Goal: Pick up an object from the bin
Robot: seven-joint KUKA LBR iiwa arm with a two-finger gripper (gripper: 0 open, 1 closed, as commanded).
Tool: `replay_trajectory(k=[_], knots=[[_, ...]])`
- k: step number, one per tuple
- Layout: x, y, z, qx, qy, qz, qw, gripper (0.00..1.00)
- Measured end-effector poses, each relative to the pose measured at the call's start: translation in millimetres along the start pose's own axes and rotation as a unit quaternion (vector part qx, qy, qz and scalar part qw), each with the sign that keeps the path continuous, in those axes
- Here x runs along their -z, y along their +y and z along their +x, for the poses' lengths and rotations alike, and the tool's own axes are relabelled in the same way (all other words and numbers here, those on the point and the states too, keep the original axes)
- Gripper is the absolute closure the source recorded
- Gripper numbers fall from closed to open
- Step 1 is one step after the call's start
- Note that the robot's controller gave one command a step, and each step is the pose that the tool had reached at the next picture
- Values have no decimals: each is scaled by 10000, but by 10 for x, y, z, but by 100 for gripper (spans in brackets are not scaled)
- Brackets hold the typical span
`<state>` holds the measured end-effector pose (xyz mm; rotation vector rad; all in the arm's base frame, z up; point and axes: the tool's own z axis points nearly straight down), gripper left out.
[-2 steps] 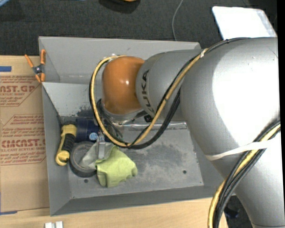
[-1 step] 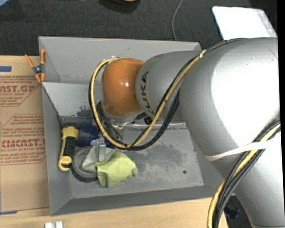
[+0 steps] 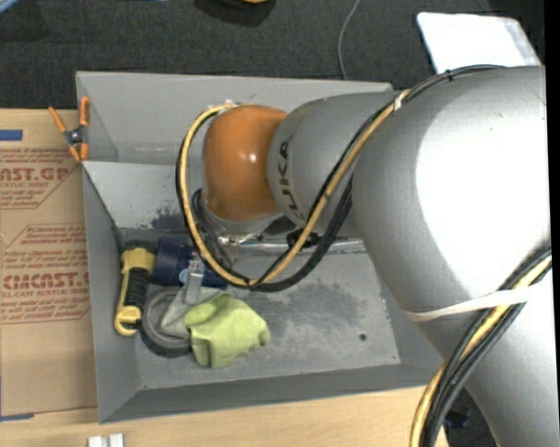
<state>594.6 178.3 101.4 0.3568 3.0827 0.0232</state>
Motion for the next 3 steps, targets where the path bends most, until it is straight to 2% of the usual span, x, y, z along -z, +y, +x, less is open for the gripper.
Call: replay_trajectory(k=[1,2,3], knots=[[-259,-5,-1,582,89,-8,9983,0],[-253,92,35,428,3,25,9991,100],[-254,92,35,427,3,24,9991,100]])
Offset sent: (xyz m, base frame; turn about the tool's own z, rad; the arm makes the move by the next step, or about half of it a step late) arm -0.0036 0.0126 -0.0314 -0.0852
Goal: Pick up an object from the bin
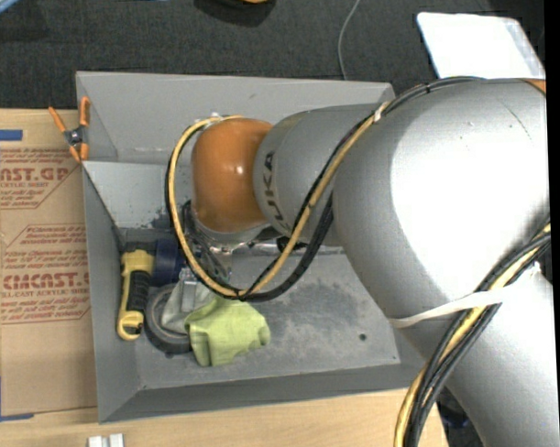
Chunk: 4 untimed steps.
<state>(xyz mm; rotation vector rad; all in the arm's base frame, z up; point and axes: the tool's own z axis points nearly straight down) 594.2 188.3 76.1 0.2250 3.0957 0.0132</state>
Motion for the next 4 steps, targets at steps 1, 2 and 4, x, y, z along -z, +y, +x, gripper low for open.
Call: replay_trajectory(k=[1,2,4], knots=[[18,-3,-3,0,1,4,10000,100],[209,-1,-14,-5,-23,-8,10000,100],[512,6,-45,-3,-65,-22,10000,100]])
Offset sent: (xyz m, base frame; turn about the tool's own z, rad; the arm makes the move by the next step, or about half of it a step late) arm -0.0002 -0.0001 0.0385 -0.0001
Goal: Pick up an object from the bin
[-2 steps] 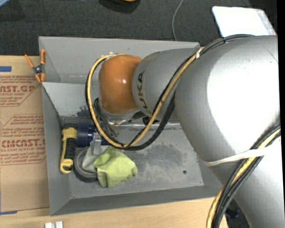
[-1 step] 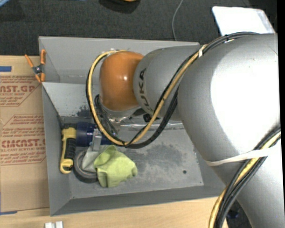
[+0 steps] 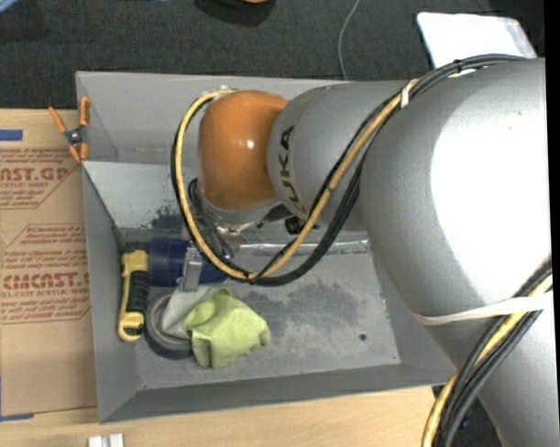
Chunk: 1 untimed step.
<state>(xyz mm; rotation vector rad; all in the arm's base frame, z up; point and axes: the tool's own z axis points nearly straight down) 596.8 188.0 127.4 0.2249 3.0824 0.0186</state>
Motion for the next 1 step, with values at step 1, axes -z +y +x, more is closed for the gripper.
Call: replay_trajectory(k=[1], knots=[[715,18,-51,3,-29,-15,10000,100]])
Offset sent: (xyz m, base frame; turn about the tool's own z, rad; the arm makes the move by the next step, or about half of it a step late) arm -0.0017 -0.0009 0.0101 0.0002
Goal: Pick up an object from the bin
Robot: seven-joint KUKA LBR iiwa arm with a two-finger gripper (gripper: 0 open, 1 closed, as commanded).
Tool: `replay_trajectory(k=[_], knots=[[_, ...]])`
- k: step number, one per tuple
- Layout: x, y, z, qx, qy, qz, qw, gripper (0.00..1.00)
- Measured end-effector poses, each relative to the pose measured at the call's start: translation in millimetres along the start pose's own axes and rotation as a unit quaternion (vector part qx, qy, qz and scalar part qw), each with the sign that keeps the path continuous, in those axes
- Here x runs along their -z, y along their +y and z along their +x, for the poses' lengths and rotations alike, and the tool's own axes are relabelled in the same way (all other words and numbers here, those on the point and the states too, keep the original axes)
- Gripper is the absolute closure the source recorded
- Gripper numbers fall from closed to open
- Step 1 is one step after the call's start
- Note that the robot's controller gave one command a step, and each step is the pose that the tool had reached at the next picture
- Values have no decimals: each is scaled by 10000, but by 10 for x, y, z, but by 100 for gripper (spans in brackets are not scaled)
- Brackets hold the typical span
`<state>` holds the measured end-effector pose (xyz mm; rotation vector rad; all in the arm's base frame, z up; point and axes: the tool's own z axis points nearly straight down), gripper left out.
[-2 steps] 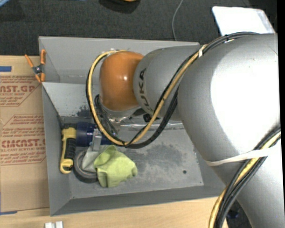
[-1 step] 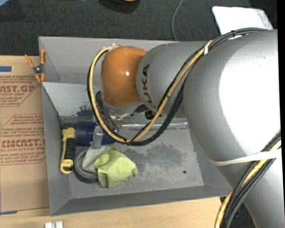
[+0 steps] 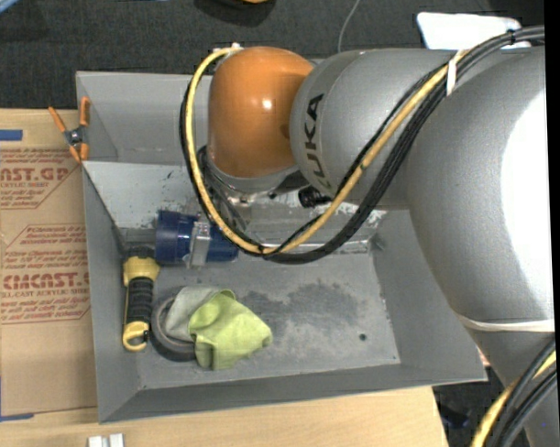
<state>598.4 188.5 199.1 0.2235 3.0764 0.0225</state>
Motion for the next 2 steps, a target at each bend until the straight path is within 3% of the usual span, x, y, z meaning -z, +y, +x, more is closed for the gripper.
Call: replay_trajectory(k=[1,2], knots=[[-630,-33,72,-1,69,41,10000,100],[-316,-24,61,-1,84,39,10000,100]])
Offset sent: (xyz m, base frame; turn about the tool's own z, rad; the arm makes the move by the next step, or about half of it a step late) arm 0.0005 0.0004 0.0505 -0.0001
